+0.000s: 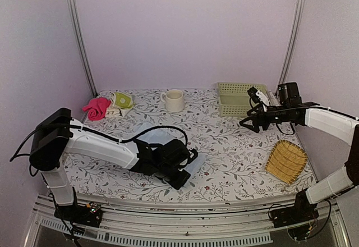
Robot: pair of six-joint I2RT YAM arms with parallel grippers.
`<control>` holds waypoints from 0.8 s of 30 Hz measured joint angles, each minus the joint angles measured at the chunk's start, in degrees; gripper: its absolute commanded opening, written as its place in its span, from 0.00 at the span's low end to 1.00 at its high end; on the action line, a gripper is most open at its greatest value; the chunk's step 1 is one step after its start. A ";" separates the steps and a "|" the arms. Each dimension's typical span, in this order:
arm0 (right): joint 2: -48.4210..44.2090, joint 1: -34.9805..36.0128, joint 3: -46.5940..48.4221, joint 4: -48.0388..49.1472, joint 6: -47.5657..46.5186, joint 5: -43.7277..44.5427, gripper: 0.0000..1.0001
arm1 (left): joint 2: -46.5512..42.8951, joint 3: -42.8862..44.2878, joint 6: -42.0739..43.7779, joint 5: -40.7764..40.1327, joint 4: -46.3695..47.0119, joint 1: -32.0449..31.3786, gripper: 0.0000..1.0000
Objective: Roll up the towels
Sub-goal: Adjust the towel at the center of the board.
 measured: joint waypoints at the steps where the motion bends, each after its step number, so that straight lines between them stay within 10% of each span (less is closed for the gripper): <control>1: 0.17 -0.02 0.00 -0.11 -0.22 0.00 0.81 | 0.00 -0.50 -0.04 0.50 -0.04 -0.37 0.00; 17: 1.51 0.00 0.02 -1.36 -1.14 -0.48 0.81 | -15.41 -11.69 -3.72 -5.79 -9.75 -2.86 0.00; 24: 1.38 0.00 0.04 -2.01 -1.44 -0.98 0.81 | -19.74 -5.90 -2.86 -7.21 -10.25 12.81 0.00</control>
